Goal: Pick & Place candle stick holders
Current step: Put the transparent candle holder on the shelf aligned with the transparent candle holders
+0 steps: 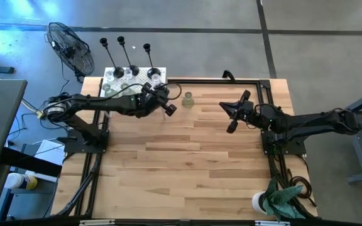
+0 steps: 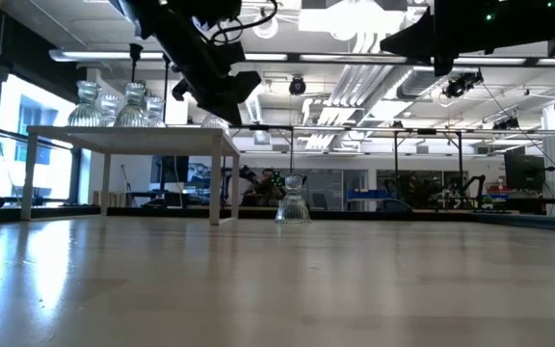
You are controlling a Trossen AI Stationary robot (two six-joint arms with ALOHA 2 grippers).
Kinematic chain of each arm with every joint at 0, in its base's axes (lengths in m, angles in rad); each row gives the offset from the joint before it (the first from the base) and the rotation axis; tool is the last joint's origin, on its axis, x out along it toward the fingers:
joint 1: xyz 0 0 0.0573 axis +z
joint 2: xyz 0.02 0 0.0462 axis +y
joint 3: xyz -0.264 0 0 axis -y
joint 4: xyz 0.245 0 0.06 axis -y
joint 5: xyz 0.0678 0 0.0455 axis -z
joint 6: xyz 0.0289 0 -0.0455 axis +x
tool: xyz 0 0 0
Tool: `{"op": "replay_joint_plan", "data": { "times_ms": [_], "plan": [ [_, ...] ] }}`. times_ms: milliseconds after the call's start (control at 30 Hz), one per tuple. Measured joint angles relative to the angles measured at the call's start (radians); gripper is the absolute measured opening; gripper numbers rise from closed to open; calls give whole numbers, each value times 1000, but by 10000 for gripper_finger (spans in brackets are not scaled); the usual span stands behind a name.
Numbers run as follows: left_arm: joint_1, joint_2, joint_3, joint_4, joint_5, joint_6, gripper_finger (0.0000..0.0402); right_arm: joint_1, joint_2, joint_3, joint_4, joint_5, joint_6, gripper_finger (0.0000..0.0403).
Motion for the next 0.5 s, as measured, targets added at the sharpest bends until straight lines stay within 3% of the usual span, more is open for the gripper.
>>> {"op": "replay_joint_plan", "data": {
  "times_ms": [300,500],
  "plan": [
    [5,0,0,-13,-106,32,1,0,0,0,4,0,0,1],
    [53,0,0,-25,-91,34,1,0,1,0,1,-4,7,1]
  ]
}}
